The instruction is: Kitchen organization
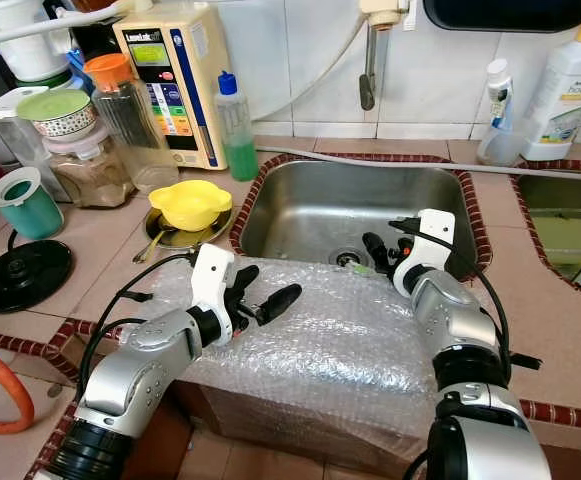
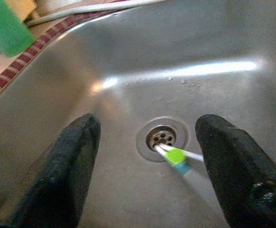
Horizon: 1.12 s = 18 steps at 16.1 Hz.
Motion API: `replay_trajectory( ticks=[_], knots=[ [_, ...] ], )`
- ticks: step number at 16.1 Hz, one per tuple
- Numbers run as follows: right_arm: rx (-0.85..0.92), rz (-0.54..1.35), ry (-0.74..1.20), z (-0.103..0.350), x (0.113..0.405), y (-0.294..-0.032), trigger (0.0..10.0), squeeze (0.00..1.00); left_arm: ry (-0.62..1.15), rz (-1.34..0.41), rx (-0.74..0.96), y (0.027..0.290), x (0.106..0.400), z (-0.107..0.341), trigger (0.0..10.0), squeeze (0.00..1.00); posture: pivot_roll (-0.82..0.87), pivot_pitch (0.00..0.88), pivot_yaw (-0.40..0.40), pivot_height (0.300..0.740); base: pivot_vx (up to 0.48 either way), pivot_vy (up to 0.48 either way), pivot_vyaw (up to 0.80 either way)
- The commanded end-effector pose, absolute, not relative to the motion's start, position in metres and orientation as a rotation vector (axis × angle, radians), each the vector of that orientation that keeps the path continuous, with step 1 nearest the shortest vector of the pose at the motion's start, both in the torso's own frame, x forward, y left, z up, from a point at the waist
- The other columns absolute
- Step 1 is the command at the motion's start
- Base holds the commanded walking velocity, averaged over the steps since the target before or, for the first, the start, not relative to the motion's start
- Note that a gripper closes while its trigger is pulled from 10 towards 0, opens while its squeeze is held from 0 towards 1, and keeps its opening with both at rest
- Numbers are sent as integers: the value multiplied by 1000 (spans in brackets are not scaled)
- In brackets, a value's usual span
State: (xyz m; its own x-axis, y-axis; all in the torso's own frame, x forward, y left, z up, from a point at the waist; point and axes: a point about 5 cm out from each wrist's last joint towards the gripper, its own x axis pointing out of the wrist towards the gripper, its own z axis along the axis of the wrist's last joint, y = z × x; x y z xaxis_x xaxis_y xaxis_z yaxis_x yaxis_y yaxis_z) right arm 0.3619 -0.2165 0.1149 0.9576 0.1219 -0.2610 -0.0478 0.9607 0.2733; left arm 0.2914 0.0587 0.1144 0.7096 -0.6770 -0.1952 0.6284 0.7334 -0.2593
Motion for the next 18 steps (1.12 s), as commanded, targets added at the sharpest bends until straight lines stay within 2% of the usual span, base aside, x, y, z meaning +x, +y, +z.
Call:
replay_trajectory(
  ticks=[1,4,5,6,7,10,16,18],
  knots=[
    [296,48,345,104,357,-217,10000,1000,278,-717,-165,60,294,119,10000,0,-71,0,147,740,0,0,0],
    [260,81,274,117,357,-217,10000,1000,270,-717,-164,59,295,121,10000,0,-74,0,149,740,0,0,0],
    [168,81,177,131,355,-218,10000,1000,255,-689,-167,61,298,124,10000,0,-74,0,148,740,0,0,0],
    [101,69,127,138,351,-219,10000,529,237,-661,-183,63,301,127,10000,0,-76,0,148,740,0,0,0],
    [61,57,81,143,346,-219,10000,0,214,-628,-198,66,304,132,10000,0,-77,0,148,740,0,0,0],
    [-16,23,38,148,325,-219,10000,0,133,-554,-228,72,312,144,10000,0,-96,0,155,740,0,0,-160],
    [-74,-12,-2,156,304,-212,10000,0,115,-502,-170,61,314,142,10000,0,-144,0,168,740,0,0,-752],
    [-83,-12,2,157,298,-211,10000,0,119,-494,-230,62,315,139,10000,0,-159,0,159,740,0,0,-784]
  ],
)
